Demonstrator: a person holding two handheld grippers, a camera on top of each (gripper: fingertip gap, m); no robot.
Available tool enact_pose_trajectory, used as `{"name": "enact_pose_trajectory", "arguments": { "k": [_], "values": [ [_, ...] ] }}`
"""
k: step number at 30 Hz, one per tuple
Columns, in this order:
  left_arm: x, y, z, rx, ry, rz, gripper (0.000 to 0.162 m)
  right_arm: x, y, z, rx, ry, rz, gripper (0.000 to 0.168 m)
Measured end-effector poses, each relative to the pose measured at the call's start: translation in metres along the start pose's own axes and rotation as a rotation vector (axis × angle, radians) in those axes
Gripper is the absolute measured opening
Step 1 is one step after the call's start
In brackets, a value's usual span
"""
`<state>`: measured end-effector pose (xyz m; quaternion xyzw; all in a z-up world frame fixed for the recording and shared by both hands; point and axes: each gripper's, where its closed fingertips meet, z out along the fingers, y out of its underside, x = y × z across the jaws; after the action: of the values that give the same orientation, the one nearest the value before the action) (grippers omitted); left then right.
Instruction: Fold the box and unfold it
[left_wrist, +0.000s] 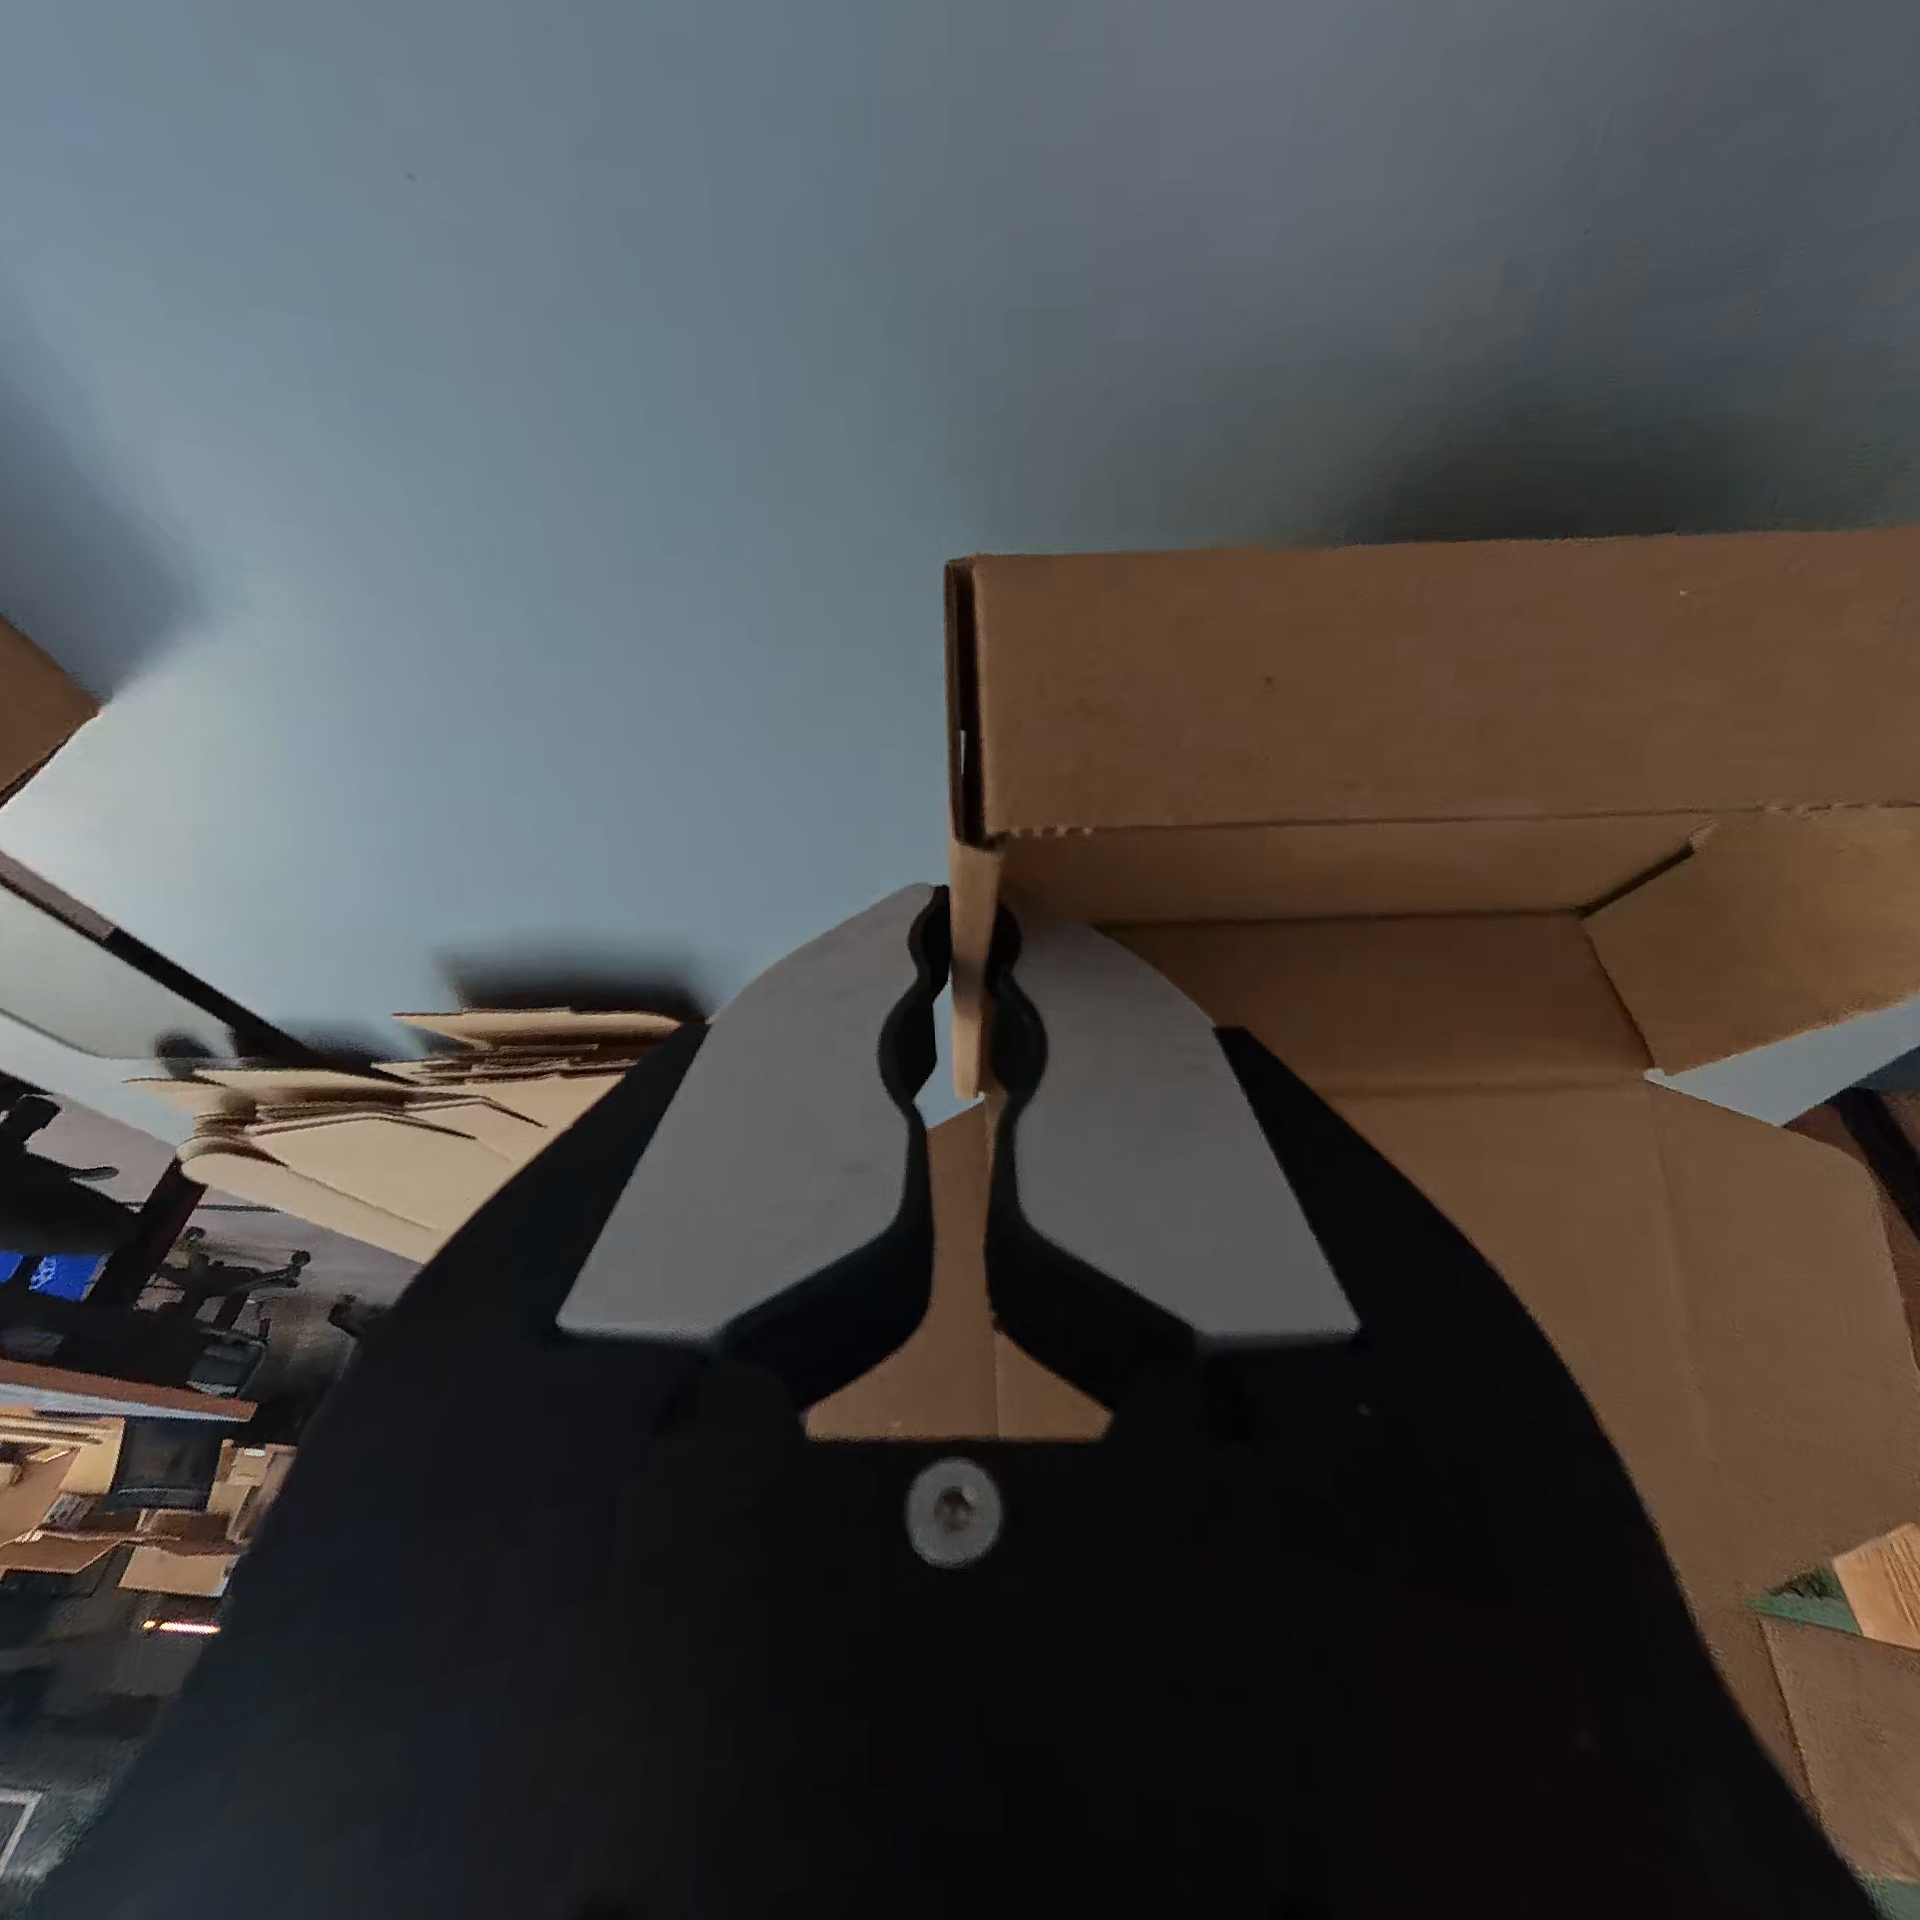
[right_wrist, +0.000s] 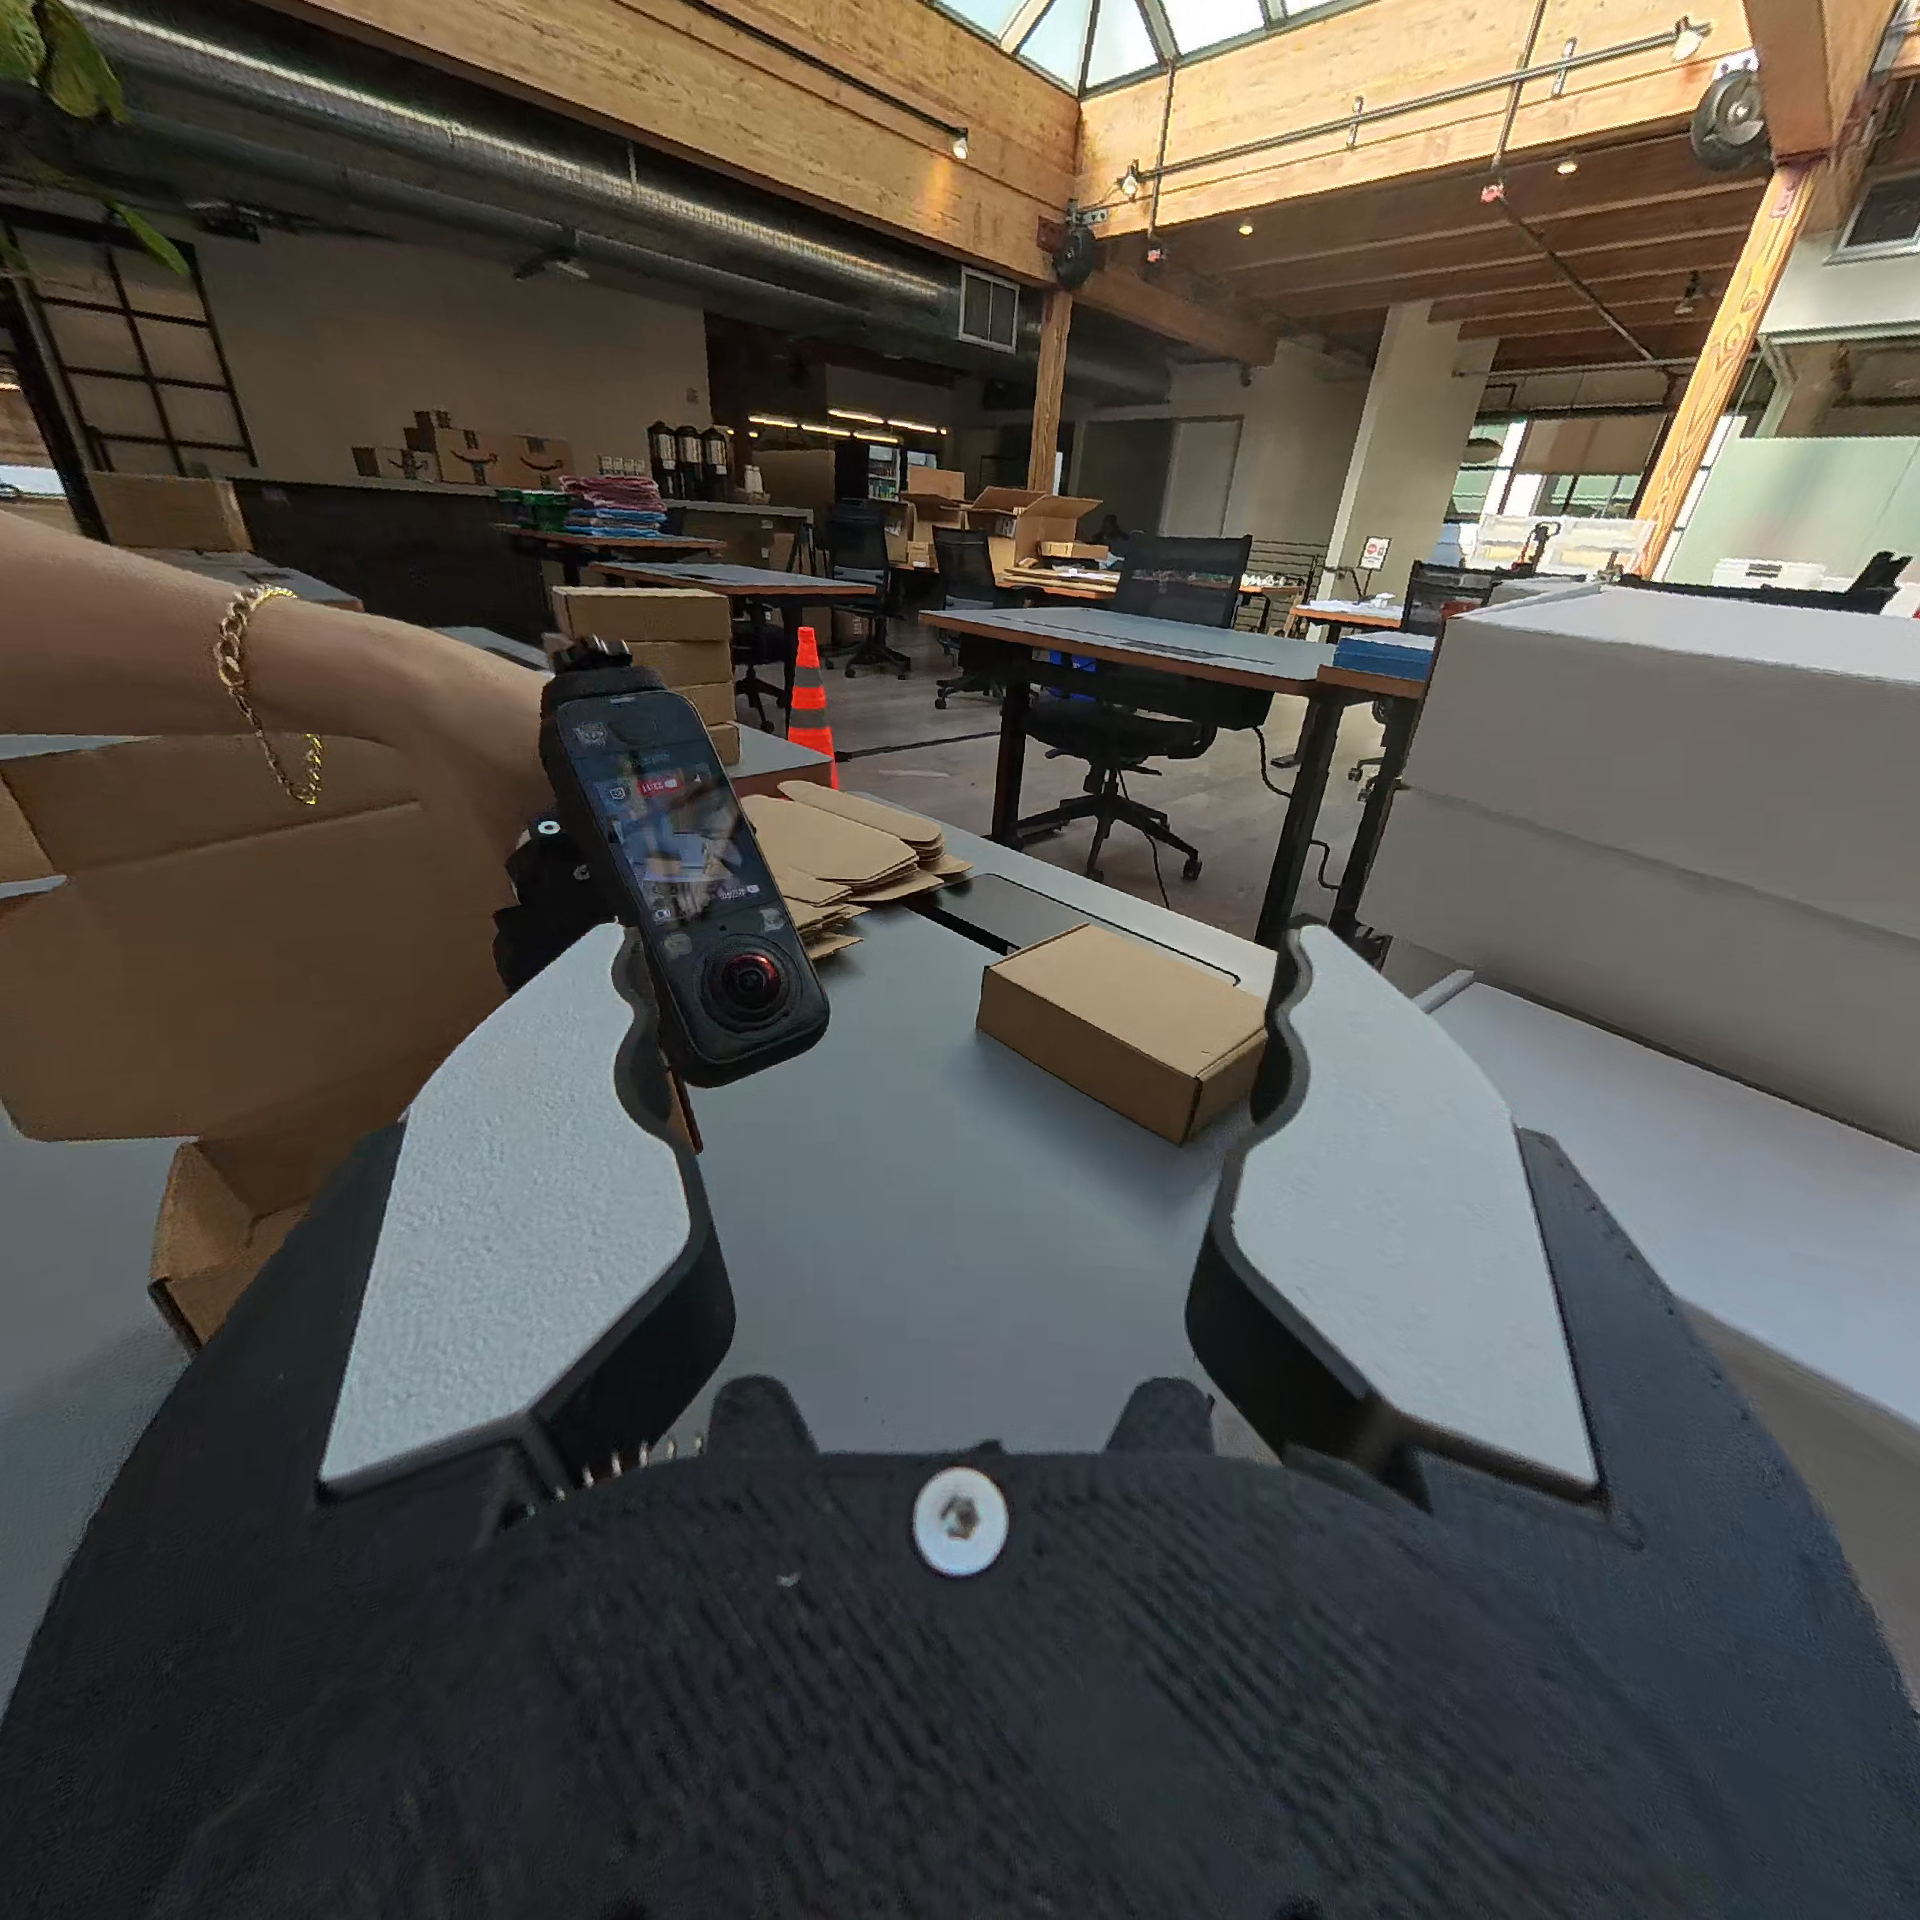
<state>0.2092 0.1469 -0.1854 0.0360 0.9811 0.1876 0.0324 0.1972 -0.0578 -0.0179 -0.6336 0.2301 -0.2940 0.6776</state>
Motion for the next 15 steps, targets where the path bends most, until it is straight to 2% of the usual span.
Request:
{"name": "enact_pose_trajectory", "arguments": {
  "k": [2,6,13,15],
  "values": [
    [0.009,-0.005,0.012,-0.049,0.091,-0.009,0.005,0.011,0.002,-0.004,-0.014,0.05,-0.014,0.111],
    [0.014,-0.008,0.028,-0.141,0.153,-0.027,0.005,0.023,0.003,-0.012,-0.016,0.078,0.003,0.11],
    [0.017,-0.014,0.033,-0.215,0.131,0.009,0.006,0.018,0.016,-0.01,-0.085,0.042,-0.022,0.106],
    [0.016,-0.02,0.028,-0.179,0.106,-0.017,0.015,0.01,0.018,-0.008,-0.108,0.013,-0.048,0.107]
  ]
}}
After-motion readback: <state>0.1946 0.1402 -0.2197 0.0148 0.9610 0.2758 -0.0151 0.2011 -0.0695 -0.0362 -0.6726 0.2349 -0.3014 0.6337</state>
